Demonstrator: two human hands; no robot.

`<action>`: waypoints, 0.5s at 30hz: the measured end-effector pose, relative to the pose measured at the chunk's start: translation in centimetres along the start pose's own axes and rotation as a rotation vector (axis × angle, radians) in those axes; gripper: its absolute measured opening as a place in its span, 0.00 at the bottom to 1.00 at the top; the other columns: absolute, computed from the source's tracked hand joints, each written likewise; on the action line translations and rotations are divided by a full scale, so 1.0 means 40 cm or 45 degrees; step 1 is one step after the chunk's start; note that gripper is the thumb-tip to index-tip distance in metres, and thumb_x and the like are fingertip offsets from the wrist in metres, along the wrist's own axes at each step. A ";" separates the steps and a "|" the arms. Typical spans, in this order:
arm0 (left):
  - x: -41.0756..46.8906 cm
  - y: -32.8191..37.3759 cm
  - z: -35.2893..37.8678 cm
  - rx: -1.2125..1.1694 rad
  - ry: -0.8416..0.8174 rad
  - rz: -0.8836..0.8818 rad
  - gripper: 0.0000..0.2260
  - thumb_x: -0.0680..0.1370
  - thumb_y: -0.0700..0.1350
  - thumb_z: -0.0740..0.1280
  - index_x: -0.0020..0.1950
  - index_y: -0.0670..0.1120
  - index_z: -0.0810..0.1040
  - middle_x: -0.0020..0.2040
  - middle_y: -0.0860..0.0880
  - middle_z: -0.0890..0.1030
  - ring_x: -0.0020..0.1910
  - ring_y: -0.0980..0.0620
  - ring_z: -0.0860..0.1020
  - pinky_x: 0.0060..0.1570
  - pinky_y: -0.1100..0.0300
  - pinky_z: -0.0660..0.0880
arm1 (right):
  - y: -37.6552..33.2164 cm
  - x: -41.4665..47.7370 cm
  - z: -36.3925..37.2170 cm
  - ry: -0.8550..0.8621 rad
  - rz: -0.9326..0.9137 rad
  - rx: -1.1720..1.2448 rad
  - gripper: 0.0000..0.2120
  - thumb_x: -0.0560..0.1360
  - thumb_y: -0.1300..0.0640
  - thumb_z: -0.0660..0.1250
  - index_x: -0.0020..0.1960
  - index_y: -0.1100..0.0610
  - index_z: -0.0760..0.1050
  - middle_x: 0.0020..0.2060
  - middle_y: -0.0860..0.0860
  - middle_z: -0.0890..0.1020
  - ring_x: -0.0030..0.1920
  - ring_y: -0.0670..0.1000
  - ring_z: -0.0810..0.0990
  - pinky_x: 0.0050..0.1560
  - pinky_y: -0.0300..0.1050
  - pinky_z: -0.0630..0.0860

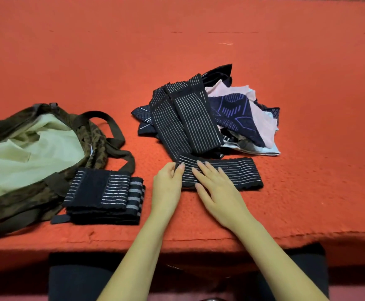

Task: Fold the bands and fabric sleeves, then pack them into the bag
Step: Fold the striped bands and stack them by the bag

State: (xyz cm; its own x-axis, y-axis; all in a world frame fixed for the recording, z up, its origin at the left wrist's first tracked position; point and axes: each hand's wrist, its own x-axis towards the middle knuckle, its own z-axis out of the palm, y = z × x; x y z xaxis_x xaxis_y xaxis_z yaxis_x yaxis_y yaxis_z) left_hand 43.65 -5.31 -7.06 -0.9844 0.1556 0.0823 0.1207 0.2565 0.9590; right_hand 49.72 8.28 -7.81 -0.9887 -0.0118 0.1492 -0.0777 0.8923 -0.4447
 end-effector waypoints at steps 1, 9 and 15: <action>-0.002 -0.005 0.001 0.042 0.034 -0.004 0.10 0.80 0.44 0.63 0.38 0.47 0.75 0.32 0.52 0.77 0.30 0.62 0.72 0.33 0.63 0.68 | -0.001 0.002 -0.007 0.007 0.044 -0.013 0.35 0.74 0.39 0.37 0.74 0.52 0.61 0.75 0.48 0.59 0.76 0.47 0.53 0.76 0.47 0.45; -0.024 0.007 0.016 0.197 0.105 0.154 0.06 0.81 0.43 0.61 0.47 0.44 0.76 0.38 0.52 0.79 0.36 0.55 0.76 0.39 0.62 0.70 | 0.158 -0.027 -0.091 0.235 0.301 -0.130 0.17 0.79 0.52 0.60 0.65 0.55 0.75 0.69 0.55 0.71 0.71 0.55 0.67 0.73 0.52 0.58; -0.018 0.000 0.015 0.310 0.201 0.213 0.05 0.79 0.43 0.64 0.51 0.43 0.78 0.45 0.48 0.79 0.46 0.50 0.76 0.44 0.63 0.65 | 0.166 -0.037 -0.085 0.485 0.382 0.006 0.15 0.77 0.63 0.61 0.62 0.62 0.76 0.63 0.61 0.74 0.63 0.62 0.71 0.66 0.48 0.63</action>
State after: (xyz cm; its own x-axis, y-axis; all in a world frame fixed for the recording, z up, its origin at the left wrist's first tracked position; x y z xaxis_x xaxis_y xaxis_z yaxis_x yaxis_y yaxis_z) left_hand 44.43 -4.87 -7.29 -0.9537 0.0701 0.2926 0.2909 0.4633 0.8371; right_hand 51.09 15.75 -7.99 -0.8505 0.4127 0.3259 0.2026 0.8290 -0.5212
